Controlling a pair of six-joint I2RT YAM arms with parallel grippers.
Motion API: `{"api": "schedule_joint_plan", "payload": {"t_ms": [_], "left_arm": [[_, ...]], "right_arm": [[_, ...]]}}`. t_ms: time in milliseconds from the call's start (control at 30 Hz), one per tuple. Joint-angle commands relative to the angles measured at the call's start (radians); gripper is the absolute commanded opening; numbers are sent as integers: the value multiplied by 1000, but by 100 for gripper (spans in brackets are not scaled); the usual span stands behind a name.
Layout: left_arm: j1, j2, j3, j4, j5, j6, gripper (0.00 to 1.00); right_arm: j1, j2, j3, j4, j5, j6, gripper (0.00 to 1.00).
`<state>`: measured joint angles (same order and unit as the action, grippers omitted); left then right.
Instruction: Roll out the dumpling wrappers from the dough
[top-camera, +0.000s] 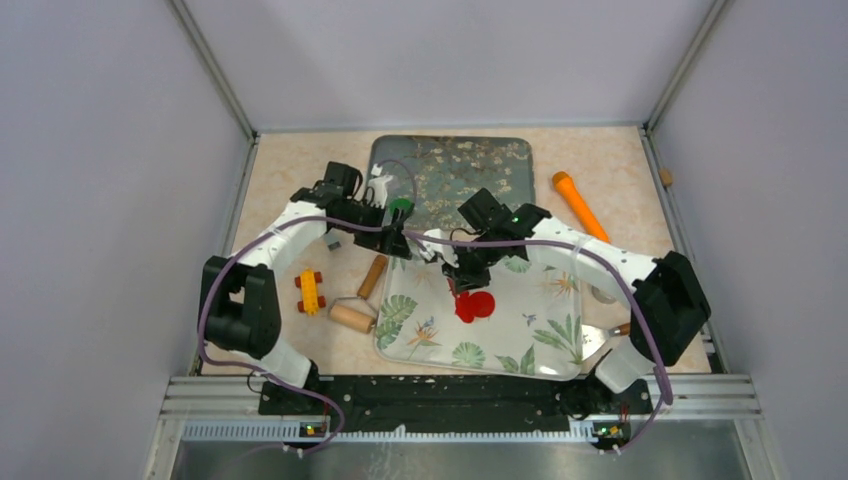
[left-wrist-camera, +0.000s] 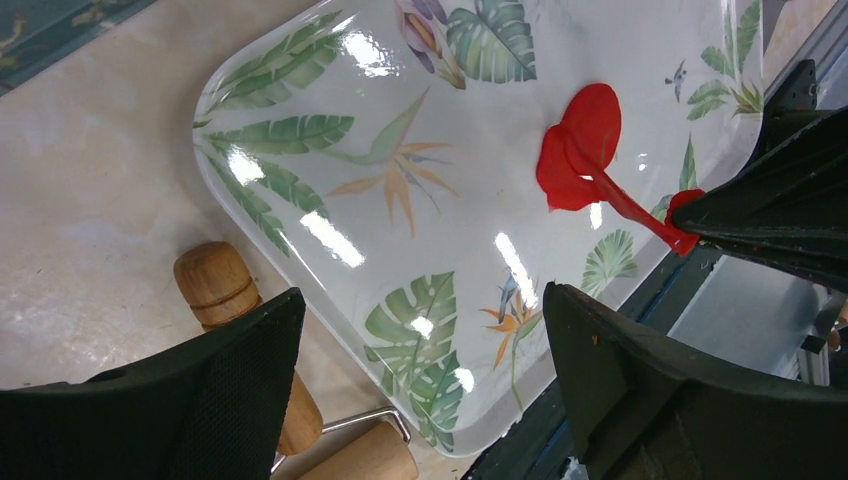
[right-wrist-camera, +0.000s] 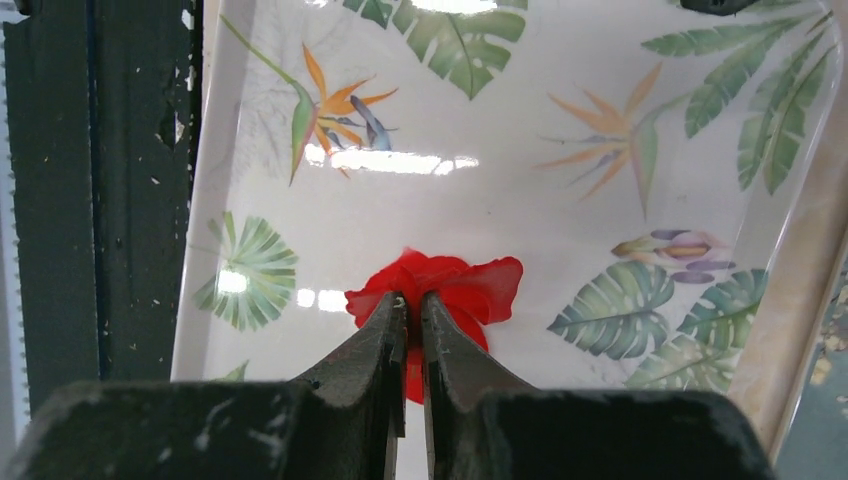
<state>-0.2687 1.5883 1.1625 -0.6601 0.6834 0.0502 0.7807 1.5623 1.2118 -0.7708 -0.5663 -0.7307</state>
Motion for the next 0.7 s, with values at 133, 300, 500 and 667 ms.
{"api": "schedule_joint_plan", "payload": {"t_ms": [133,300,500,667], "left_arm": [[95,-98,-51,18,9,-62,91],[144,-142,-87,37,7,-87,91],[154,-153,-107,61,21,-103,93],[153,-154,-127,95,74,-142,93]], "right_arm": [[52,93,186,56,-5,-25,10],[53,140,324,79,1,-8,11],[53,208,321,97,-3,21,38],[49,237,243,107,27,-26,69]]}}
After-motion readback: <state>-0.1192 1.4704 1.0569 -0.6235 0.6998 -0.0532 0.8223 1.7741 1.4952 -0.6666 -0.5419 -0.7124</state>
